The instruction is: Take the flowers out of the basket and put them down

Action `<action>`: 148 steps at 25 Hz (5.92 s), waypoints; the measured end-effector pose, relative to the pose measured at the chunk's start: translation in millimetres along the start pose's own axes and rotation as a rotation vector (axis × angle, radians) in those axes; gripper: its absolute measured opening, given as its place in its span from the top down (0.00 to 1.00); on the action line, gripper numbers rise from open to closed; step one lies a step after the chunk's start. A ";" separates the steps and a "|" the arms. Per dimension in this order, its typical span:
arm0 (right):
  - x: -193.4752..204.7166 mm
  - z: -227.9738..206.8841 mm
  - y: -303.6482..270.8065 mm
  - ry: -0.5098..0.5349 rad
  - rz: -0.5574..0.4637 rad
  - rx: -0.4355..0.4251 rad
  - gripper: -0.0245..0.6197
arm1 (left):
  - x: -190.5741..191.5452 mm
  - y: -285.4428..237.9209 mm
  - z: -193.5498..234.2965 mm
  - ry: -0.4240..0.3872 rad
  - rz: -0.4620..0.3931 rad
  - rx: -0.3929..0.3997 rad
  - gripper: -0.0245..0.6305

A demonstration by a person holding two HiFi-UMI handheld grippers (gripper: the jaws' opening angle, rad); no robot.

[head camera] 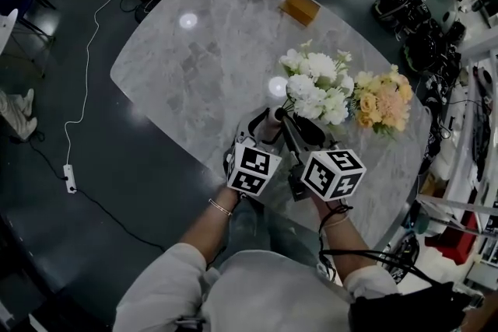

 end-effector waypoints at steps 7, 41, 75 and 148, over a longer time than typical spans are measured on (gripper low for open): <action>-9.8 -0.6 -12.9 0.025 0.010 -0.002 0.81 | -0.5 0.3 -0.2 -0.007 0.004 0.002 0.59; -30.4 4.7 -23.4 0.147 0.007 -0.017 0.94 | 0.5 0.0 -3.5 0.006 0.015 -0.004 0.60; -103.2 23.8 60.7 0.171 -0.165 -0.036 0.94 | -45.2 42.7 -22.1 0.012 -0.050 -0.041 0.60; 126.5 -147.0 251.3 -0.429 -0.014 0.301 0.94 | -1.0 -36.8 -261.8 -0.141 0.147 0.270 0.95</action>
Point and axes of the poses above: the fingertips, and each gripper's own axes: y backward along the fingers, z to its left, x out of its underside, the point moved 5 cm from there along y, backward along the fingers, and after that the axes turned 8 degrees about z, right-handed, at the moved point
